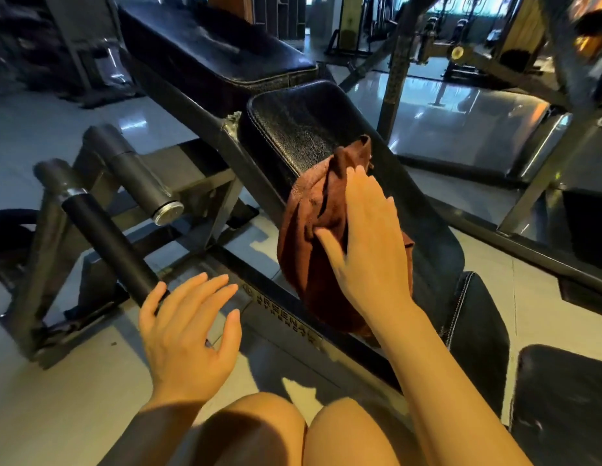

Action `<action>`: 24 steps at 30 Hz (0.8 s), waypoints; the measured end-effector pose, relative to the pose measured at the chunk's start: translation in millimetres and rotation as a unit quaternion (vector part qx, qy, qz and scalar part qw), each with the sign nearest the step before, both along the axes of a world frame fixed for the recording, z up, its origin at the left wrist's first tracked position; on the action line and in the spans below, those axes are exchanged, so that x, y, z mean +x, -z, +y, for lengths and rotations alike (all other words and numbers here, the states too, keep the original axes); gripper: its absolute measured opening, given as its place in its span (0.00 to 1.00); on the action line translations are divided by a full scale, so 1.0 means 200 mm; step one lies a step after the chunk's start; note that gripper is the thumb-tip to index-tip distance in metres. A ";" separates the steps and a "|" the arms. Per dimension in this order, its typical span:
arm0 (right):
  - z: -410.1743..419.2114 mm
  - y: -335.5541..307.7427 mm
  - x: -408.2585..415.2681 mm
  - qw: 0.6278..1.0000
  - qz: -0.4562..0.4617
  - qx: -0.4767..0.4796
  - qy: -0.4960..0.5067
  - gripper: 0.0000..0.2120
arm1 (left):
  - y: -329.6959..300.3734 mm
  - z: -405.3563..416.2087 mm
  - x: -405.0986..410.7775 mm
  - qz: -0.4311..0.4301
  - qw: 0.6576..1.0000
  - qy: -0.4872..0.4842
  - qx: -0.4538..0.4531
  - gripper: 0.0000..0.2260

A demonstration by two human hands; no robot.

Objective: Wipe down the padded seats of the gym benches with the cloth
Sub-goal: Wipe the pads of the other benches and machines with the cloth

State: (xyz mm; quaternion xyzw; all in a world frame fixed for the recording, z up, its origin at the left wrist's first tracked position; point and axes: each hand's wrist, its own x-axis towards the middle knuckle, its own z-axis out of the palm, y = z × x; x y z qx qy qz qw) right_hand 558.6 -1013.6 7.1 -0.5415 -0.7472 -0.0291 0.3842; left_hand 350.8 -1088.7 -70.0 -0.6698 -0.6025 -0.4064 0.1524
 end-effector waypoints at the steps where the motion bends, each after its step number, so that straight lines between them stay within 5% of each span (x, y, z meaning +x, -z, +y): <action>1: 0.01 -0.03 -0.03 1.000 0.006 0.003 -0.019 0.37 | 0.00 0.00 0.00 -0.006 1.000 0.002 0.001 0.16; 9: 0.13 -0.15 -0.16 0.993 -0.022 0.000 -0.116 0.37 | -0.01 0.01 0.00 -0.004 1.000 0.010 0.026 0.15; 12: 0.08 -0.18 -0.06 0.980 0.041 -0.078 -0.181 0.38 | -0.01 0.01 -0.01 -0.017 1.000 0.008 0.000 0.16; 15: 0.08 -0.25 0.04 0.965 0.119 -0.116 -0.205 0.29 | -0.06 -0.01 0.02 -0.054 0.998 -0.007 -0.035 0.16; 21: 0.18 -0.24 0.15 0.991 0.098 -0.088 -0.025 0.18 | -0.52 0.14 0.24 -0.114 0.991 0.047 0.044 0.16; 24: 0.19 -0.23 0.17 0.991 0.063 -0.110 0.038 0.10 | -0.81 0.33 0.35 -0.047 0.997 0.031 -0.058 0.21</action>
